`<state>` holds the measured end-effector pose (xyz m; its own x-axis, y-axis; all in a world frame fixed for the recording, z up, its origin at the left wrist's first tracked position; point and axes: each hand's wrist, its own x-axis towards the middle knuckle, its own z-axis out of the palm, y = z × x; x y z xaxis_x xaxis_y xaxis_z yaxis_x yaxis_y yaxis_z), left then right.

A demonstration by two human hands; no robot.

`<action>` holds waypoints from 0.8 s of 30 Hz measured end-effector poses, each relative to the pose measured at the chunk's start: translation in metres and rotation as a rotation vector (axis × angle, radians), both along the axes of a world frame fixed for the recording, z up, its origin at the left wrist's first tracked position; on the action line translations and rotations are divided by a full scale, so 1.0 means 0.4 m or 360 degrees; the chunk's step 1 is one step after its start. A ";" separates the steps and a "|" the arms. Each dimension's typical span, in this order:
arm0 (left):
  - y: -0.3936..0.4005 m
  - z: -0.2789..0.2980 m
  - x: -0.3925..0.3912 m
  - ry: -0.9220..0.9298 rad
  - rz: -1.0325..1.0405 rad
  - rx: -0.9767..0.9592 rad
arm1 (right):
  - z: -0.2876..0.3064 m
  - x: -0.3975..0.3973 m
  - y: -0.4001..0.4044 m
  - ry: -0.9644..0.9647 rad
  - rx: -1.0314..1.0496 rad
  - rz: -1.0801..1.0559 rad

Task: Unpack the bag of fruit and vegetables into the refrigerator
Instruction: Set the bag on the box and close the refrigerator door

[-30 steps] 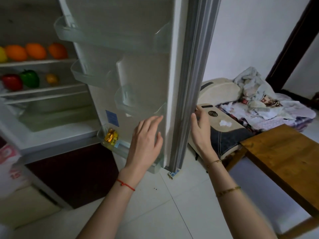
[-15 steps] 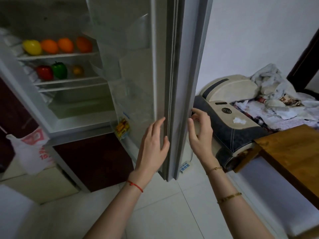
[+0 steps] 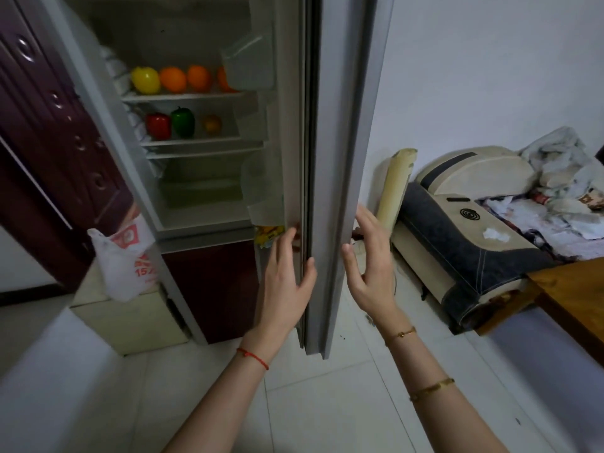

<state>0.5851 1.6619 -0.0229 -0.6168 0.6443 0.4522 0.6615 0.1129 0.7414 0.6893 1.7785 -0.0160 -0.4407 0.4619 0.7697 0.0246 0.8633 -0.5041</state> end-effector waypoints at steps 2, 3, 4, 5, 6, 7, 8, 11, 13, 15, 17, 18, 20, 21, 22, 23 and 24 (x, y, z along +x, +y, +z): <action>-0.050 -0.003 -0.030 0.0015 0.0001 -0.0015 | 0.001 -0.037 -0.046 -0.0024 0.0008 0.0034; -0.074 -0.003 -0.044 0.0034 0.0005 -0.0015 | 0.002 -0.056 -0.069 -0.0039 0.0011 0.0054; -0.098 -0.002 -0.059 0.0055 0.0011 -0.0008 | 0.002 -0.076 -0.092 -0.0056 0.0011 0.0077; -0.122 0.000 -0.075 0.0069 0.0016 0.0006 | 0.002 -0.096 -0.116 -0.0074 0.0010 0.0099; -0.144 0.003 -0.092 0.0077 0.0019 0.0030 | 0.002 -0.117 -0.139 -0.0091 0.0005 0.0116; -0.166 0.005 -0.109 0.0080 0.0021 0.0056 | 0.003 -0.138 -0.163 -0.0106 -0.0003 0.0127; -0.185 0.006 -0.126 0.0083 0.0026 0.0071 | 0.003 -0.158 -0.183 -0.0122 -0.0008 0.0136; -0.238 0.002 -0.184 0.0117 0.0066 0.0047 | 0.004 -0.222 -0.235 -0.0179 0.0011 0.0168; -0.265 0.003 -0.220 0.0132 0.0100 0.0031 | 0.008 -0.263 -0.260 -0.0222 0.0013 0.0192; -0.294 0.003 -0.260 0.0162 0.0118 0.0022 | 0.013 -0.308 -0.288 -0.0248 -0.0007 0.0223; -0.320 0.002 -0.296 0.0230 0.0128 -0.0014 | 0.016 -0.355 -0.307 -0.0276 -0.0038 0.0257; -0.331 0.000 -0.313 0.0253 0.0145 -0.0028 | 0.018 -0.379 -0.313 -0.0295 -0.0049 0.0276; -0.349 0.001 -0.348 0.0234 0.0196 -0.0026 | 0.021 -0.430 -0.319 -0.0337 -0.0048 0.0321; -0.356 0.001 -0.369 0.0200 0.0221 -0.0025 | 0.022 -0.456 -0.321 -0.0357 -0.0039 0.0340; -0.362 0.001 -0.393 0.0162 0.0247 -0.0028 | 0.025 -0.482 -0.323 -0.0375 -0.0027 0.0359; -0.368 0.001 -0.418 0.0130 0.0273 -0.0035 | 0.027 -0.509 -0.324 -0.0388 -0.0022 0.0380; -0.373 0.002 -0.445 0.0108 0.0293 -0.0042 | 0.031 -0.535 -0.326 -0.0396 -0.0025 0.0400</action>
<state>0.4073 1.5127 -0.0221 -0.6938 0.5356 0.4815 0.6764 0.2552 0.6909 0.4751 1.6481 -0.0037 -0.7152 0.3261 0.6182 -0.0643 0.8500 -0.5228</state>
